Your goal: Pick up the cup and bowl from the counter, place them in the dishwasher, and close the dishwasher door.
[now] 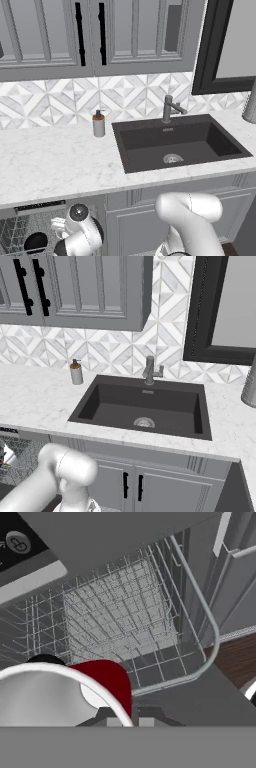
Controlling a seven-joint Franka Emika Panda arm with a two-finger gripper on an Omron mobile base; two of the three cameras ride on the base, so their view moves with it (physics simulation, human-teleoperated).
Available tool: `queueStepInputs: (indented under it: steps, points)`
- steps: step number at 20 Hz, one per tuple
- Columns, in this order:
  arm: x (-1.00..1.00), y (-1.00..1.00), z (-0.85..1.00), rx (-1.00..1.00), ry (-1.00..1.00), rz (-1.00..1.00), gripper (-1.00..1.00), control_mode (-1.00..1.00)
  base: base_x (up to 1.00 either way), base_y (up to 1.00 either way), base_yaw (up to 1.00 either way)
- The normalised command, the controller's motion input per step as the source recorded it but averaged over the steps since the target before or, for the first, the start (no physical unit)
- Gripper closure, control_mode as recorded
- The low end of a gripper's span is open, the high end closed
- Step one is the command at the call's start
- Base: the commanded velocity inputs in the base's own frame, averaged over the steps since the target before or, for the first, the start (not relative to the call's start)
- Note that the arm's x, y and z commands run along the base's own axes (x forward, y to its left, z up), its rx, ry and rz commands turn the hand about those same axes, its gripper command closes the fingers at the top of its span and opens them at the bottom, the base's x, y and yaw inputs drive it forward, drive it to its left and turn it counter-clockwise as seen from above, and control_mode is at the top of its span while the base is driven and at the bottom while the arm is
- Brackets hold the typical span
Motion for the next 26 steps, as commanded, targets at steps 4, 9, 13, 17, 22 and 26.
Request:
queueStepInputs:
  steps: [4, 9, 13, 17, 22, 26]
  points:
    - [0.05, 0.11, -0.31, 0.0, -0.2, 0.0, 1.0, -1.0, 0.0, 0.0, 0.0]
    - [0.02, 0.09, -0.23, 0.0, -0.05, 0.0, 1.0, -1.0, 0.0, 0.0, 0.0]
    - [0.27, 0.12, 0.0, 0.0, 0.0, 0.0, 1.0, -1.0, 0.0, 0.0, 0.0]
    - [0.3, 0.09, 0.1, 0.0, 0.04, 0.0, 1.0, -1.0, 0.0, 0.0, 0.0]
    - [0.34, 0.01, 0.01, -0.05, 0.17, 0.0, 1.0, -1.0, 0.0, 0.0, 0.0]
    - [0.21, 0.1, -0.29, -0.08, 0.14, 0.0, 1.0, -1.0, 0.0, 0.0, 0.0]
